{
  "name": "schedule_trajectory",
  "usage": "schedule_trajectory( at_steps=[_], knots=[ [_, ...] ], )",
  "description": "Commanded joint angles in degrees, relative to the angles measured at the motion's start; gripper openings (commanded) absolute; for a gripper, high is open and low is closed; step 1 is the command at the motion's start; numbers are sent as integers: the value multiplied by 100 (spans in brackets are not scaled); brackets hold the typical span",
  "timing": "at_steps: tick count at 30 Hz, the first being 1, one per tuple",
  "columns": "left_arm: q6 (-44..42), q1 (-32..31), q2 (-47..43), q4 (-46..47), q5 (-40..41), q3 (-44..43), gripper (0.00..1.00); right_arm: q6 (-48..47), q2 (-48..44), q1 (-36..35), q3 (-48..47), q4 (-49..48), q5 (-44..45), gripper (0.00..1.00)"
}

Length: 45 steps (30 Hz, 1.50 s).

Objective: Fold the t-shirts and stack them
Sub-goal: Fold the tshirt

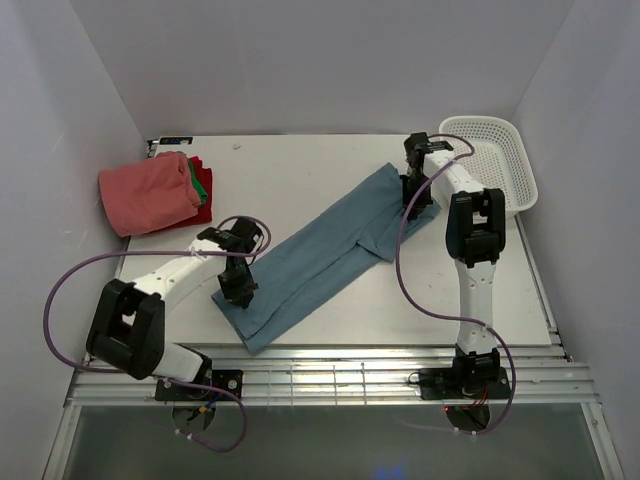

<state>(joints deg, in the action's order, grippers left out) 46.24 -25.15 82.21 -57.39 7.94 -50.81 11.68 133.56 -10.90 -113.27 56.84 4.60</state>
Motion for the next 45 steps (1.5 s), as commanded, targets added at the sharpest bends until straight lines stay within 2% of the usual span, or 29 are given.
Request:
schedule_trajectory(
  at_steps=[1, 6, 10, 12, 24, 31, 33, 34, 35, 37, 38, 40, 41, 43, 44, 45],
  knots=[
    [210, -95, -486, -203, -407, 246, 13, 211, 671, -9, -712, -568, 139, 8],
    [167, -219, -759, 121, -803, 501, 8, 904, 1014, -18, -1057, -1147, -695, 9],
    [210, -324, -830, 631, -1741, 668, 8, 1475, 1137, -44, -968, -1973, -1548, 10],
    [350, -420, -769, 834, -1857, 677, 8, 1687, 1260, -53, -1038, -2385, -1742, 10],
    [1492, -1712, -505, 878, -2016, 405, 8, 3453, 1796, -27, -1619, -4680, -2692, 14],
    [1889, -2310, -558, 983, -1753, 89, 7, 3798, 1823, 175, -1610, -5929, -3139, 20],
    [1706, -2372, -592, 1036, -1621, -192, 7, 3658, 1517, 315, -1532, -6149, -3272, 23],
    [1626, -2416, -619, 1036, -1412, -306, 8, 3300, 1307, 342, -1261, -6193, -3255, 25],
    [1529, -2433, -723, 1036, -1288, -498, 10, 3018, 748, 360, -1076, -6211, -3185, 29],
    [1266, -2442, -847, 1045, -1068, -658, 18, 2107, 104, 369, -672, -6063, -2879, 35],
    [1187, -2442, -987, 1054, -919, -711, 25, 1814, -543, 378, -278, -5975, -2807, 47],
    [1002, -2442, -1111, 1054, -882, -782, 30, 1304, -1180, 351, 84, -5694, -2667, 69],
    [940, -2442, -1163, 1054, -882, -764, 34, 858, -1809, 334, 452, -5440, -2631, 72],
    [957, -2442, -1304, 975, -882, -633, 35, 425, -2480, 176, 927, -5010, -2439, 72],
    [975, -2442, -1348, 888, -882, -563, 35, 83, -3145, 89, 1200, -4868, -2298, 72],
    [1001, -2451, -1418, 843, -935, -405, 36, -85, -3447, -147, 1742, -4753, -2175, 72]
  ],
)
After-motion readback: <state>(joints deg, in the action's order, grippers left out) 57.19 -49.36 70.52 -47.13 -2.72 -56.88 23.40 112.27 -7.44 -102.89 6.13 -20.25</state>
